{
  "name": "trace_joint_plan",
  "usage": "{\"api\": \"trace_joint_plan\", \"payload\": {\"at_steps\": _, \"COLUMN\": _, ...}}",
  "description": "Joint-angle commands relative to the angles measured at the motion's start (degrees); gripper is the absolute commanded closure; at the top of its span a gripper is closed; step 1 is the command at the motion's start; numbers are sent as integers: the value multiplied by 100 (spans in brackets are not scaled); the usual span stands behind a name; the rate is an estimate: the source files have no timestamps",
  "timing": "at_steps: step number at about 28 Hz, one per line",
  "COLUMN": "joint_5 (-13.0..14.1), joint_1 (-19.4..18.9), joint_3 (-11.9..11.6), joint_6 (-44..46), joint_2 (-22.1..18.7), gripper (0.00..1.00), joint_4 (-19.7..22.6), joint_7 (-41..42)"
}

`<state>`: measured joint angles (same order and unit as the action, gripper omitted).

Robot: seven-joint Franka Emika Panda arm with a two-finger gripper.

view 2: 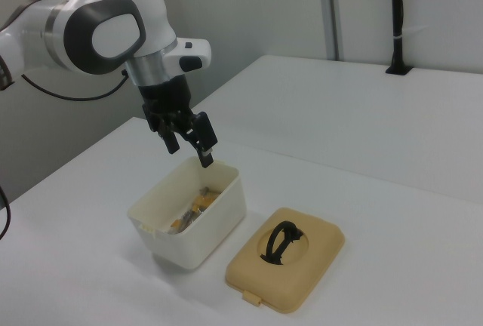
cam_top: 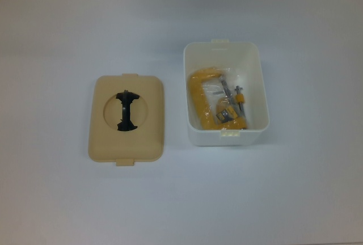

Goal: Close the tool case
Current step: 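Move the gripper down over the beige lid's black handle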

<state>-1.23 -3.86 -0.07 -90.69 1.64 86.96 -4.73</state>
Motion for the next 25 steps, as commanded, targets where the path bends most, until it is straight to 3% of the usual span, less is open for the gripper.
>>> {"api": "trace_joint_plan", "payload": {"at_steps": 1, "joint_5": 26, "joint_1": -18, "joint_3": -28, "joint_6": 8, "joint_2": 28, "gripper": 0, "joint_4": 31, "joint_7": -11}}
{"api": "trace_joint_plan", "payload": {"at_steps": 8, "joint_5": 17, "joint_1": 25, "joint_3": -81, "joint_6": -343, "joint_2": 126, "gripper": 0, "joint_4": 66, "joint_7": -20}}
{"api": "trace_joint_plan", "payload": {"at_steps": 17, "joint_5": 0, "joint_1": 429, "joint_3": -81, "joint_6": -1029, "joint_2": 503, "gripper": 0, "joint_4": 57, "joint_7": -11}}
{"api": "trace_joint_plan", "payload": {"at_steps": 25, "joint_5": -351, "joint_1": 491, "joint_3": -81, "joint_6": -1434, "joint_2": 951, "gripper": 0, "joint_4": 75, "joint_7": 7}}
